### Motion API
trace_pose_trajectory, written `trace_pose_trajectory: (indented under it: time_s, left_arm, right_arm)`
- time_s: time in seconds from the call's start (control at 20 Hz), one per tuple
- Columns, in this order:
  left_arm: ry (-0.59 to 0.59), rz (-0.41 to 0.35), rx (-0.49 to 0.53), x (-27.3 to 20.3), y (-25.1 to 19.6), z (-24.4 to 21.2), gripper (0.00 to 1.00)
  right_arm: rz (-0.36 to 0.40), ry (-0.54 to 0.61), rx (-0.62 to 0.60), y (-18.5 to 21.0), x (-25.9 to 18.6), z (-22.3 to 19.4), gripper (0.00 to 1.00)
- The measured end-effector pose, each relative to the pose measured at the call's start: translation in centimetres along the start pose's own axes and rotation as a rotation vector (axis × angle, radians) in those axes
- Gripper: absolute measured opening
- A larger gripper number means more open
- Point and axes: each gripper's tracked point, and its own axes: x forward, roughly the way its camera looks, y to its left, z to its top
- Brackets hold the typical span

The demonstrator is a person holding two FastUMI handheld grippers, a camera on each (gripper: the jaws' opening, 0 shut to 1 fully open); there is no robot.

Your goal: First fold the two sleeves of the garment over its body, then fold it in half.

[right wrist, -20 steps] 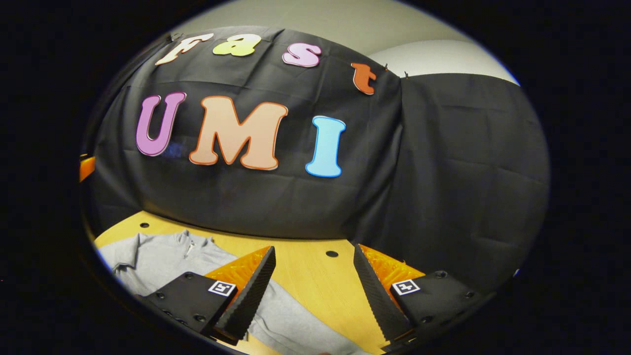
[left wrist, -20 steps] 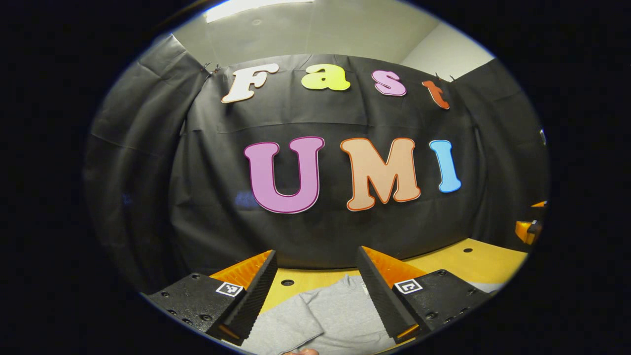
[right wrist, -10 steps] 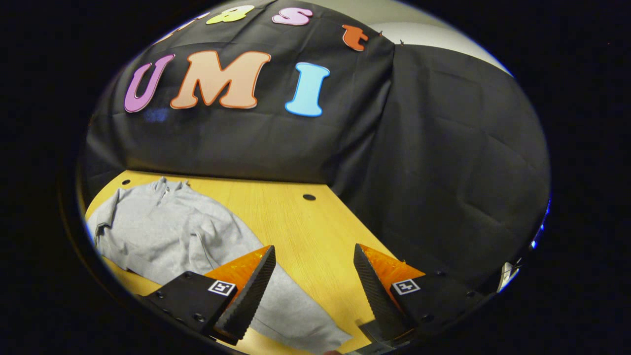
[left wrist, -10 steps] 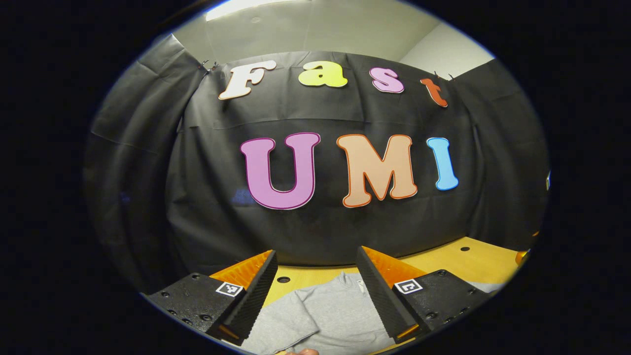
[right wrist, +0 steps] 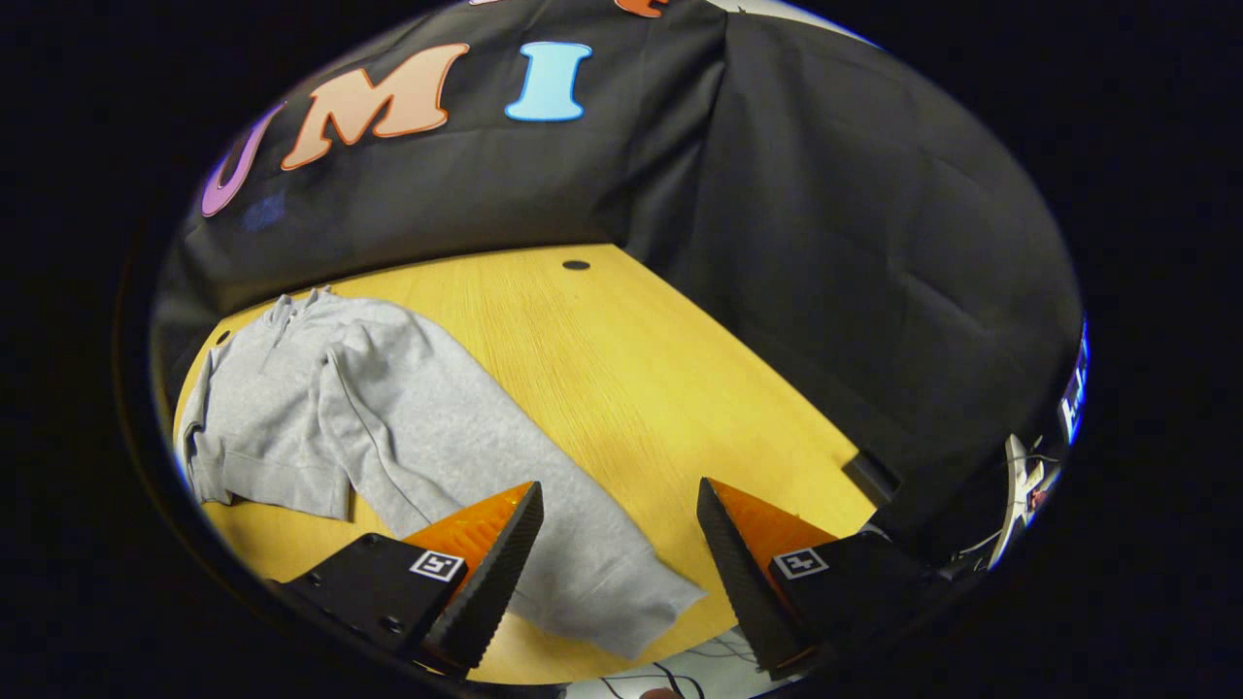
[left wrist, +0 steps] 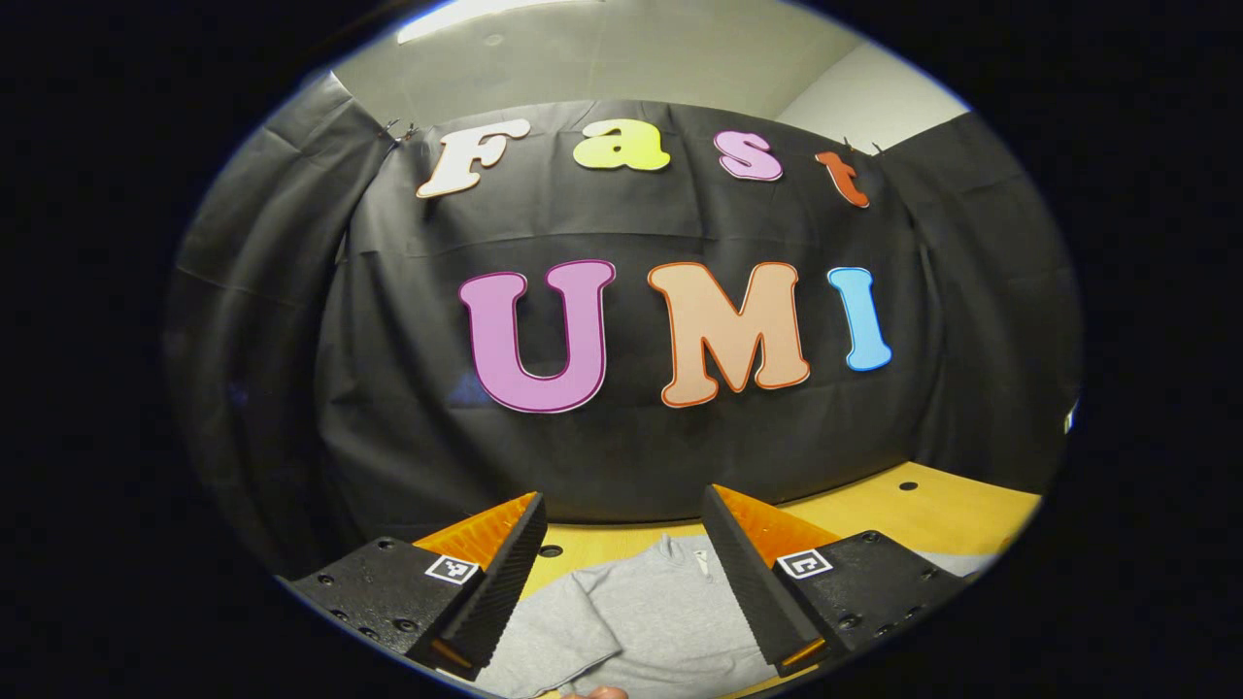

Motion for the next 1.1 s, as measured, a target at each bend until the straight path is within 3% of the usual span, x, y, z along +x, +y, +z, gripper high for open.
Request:
trace_pose_trajectory:
  time_s: [0.45,0.75,0.85,1.1]
  left_arm:
    - [0.014,-0.011,-0.001,0.3,-0.5,-0.5,0.95]
    - [0.014,-0.020,0.007,0.5,-0.9,-0.7,0.95]
    - [0.016,-0.020,0.003,0.6,-0.9,-0.8,0.95]
    - [0.027,-0.011,-0.012,0.7,-0.5,-1.3,0.95]
  right_arm:
    - [-0.009,0.187,0.092,-1.4,0.8,-6.5,0.99]
    - [0.010,0.214,0.117,-0.9,0.9,-7.3,1.00]
    - [0.038,0.220,0.107,-0.2,0.9,-7.3,0.94]
    - [0.090,0.246,0.008,1.7,0.7,-7.0,0.24]
